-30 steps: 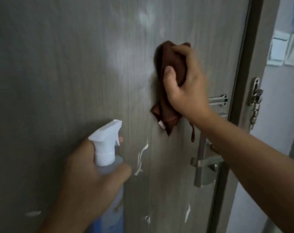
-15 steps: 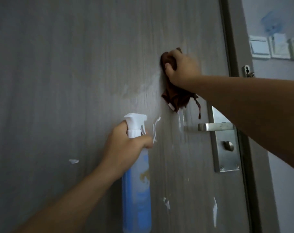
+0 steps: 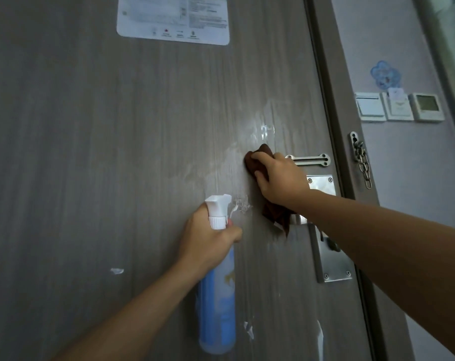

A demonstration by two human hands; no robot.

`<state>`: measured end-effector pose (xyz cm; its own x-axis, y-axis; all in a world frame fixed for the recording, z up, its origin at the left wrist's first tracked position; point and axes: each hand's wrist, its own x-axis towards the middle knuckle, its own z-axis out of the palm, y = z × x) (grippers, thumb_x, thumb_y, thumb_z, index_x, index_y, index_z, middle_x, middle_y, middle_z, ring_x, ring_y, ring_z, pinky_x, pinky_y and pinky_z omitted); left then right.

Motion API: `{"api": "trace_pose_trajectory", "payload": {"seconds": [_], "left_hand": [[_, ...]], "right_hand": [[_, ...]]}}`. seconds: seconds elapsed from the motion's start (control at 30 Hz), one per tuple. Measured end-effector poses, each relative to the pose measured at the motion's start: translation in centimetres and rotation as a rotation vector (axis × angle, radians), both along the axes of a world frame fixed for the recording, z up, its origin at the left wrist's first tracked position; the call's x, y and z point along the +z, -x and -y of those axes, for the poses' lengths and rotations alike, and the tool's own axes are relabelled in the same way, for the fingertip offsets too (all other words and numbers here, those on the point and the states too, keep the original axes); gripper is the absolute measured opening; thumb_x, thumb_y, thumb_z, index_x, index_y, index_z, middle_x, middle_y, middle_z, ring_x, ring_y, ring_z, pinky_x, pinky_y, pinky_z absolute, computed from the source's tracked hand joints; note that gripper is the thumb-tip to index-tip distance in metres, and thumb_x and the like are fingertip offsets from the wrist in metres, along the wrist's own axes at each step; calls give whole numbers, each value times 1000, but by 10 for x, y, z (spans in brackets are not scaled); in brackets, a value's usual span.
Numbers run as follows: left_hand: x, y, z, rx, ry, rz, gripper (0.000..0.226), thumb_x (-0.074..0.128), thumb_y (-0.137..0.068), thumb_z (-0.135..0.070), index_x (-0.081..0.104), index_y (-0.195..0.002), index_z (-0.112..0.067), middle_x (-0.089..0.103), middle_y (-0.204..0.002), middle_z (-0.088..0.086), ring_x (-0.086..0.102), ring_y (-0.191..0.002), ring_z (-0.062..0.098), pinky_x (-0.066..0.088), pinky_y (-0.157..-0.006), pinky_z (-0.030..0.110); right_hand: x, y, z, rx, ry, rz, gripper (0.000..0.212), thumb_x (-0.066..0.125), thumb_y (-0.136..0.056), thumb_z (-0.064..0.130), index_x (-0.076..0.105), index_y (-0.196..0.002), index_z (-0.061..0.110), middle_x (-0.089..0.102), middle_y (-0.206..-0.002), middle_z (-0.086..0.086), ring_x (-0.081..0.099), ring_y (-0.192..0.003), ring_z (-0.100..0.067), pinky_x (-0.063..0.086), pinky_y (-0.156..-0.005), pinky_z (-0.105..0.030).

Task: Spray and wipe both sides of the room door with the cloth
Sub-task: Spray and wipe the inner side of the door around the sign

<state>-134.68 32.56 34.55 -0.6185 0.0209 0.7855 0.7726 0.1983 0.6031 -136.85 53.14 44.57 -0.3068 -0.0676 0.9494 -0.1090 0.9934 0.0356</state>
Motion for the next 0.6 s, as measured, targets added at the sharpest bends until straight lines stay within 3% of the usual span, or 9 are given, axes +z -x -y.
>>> {"api": "trace_pose_trajectory", "payload": {"seconds": [0.13, 0.27, 0.43, 0.6], "left_hand": [[6, -3, 2, -10, 16, 10, 31, 72, -53, -25, 65, -80, -11, 65, -66, 0, 56, -59, 14, 47, -56, 35], [2, -7, 5, 24, 55, 1, 34, 73, -53, -25, 62, -80, -7, 58, -62, -6, 50, -54, 10, 42, -53, 32], [-8, -8, 10, 50, 97, -44, 21, 80, -69, -6, 60, -77, -7, 57, -60, -8, 47, -49, 4, 38, -46, 21], [-15, -3, 15, 32, 124, -52, 20, 80, -73, -3, 62, -81, -5, 63, -69, 3, 50, -50, 1, 39, -46, 17]], "right_hand": [[-7, 0, 1, -7, 16, 1, 45, 55, -100, 34, 48, -144, 27, 56, -117, -16, 56, -107, -43, 39, -73, -39], [-19, 0, 2, 46, 50, 10, 45, 56, -100, 33, 47, -144, 28, 57, -117, -16, 56, -106, -43, 48, -77, -43], [-27, 1, 4, 60, 59, 15, 44, 55, -99, 33, 47, -142, 29, 56, -114, -15, 57, -102, -42, 49, -73, -42], [-33, 0, 8, 38, 57, 5, 43, 53, -101, 34, 46, -143, 28, 56, -114, -14, 56, -102, -39, 50, -73, -42]]}}
